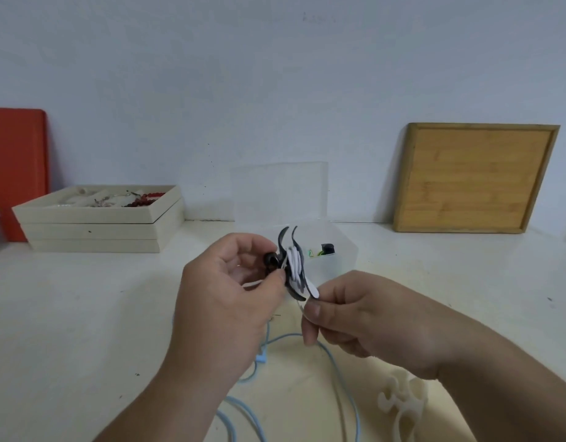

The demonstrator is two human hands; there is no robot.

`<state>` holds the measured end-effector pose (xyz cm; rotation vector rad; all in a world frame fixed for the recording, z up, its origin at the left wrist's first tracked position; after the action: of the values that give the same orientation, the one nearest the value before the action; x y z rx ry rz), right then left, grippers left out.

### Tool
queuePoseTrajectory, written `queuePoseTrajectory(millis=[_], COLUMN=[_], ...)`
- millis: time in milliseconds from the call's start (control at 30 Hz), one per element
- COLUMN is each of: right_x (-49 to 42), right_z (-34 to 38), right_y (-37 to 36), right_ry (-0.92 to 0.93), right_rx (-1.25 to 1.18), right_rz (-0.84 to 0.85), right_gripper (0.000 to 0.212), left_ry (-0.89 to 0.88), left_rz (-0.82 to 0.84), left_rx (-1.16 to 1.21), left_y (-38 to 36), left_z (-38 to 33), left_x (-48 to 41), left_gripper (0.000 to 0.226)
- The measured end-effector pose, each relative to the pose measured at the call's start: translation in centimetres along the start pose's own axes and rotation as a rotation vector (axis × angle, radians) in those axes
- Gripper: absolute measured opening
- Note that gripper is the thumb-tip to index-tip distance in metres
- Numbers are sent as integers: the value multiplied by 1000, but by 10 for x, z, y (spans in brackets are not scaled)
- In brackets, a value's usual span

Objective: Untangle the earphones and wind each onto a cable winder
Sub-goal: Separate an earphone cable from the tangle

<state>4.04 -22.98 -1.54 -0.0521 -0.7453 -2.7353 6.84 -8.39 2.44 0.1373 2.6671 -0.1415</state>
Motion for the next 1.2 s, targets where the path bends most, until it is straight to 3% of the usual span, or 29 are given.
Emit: queuePoseTrajectory(millis=[200,433,600,733,900,1033,1200], right_x=[1,6,12,16,10,12,10], right_z=[6,18,12,0,-4,1,-3], right_y=[8,24,56,70,64,65,57], right_ry=[84,195,175,73,66,108,-30], right_rx=[42,33,-151,-21,-45,-73,44], right_rz=[-15,-163,-442,-624,-612,-625,-568], right_gripper=[35,27,23,27,28,26,29], left_ry=[-48,-116,-44,-3,81,113,129], left_rz=[-27,98,213,303,366,367,330], left_rx=[-115,-370,-299,-229,-46,-41,140], left_y=[3,-10,-20,-25,-34,-32,-30], left_z=[-3,1,8,9,9,12,9], left_x=[-1,6,8,12,15,14,10], left_gripper=[18,31,31,33,32,38,24])
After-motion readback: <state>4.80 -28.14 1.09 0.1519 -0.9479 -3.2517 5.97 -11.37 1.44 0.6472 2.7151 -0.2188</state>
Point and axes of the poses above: each hand's wrist, its own x-axis away from the middle knuckle, its own y-axis out of the back of the hand, z = x × y, the point moved 8 cm from there along -x, towards the middle knuckle, and after that the axes turned 7 degrees about x, right-handed, at the moved point
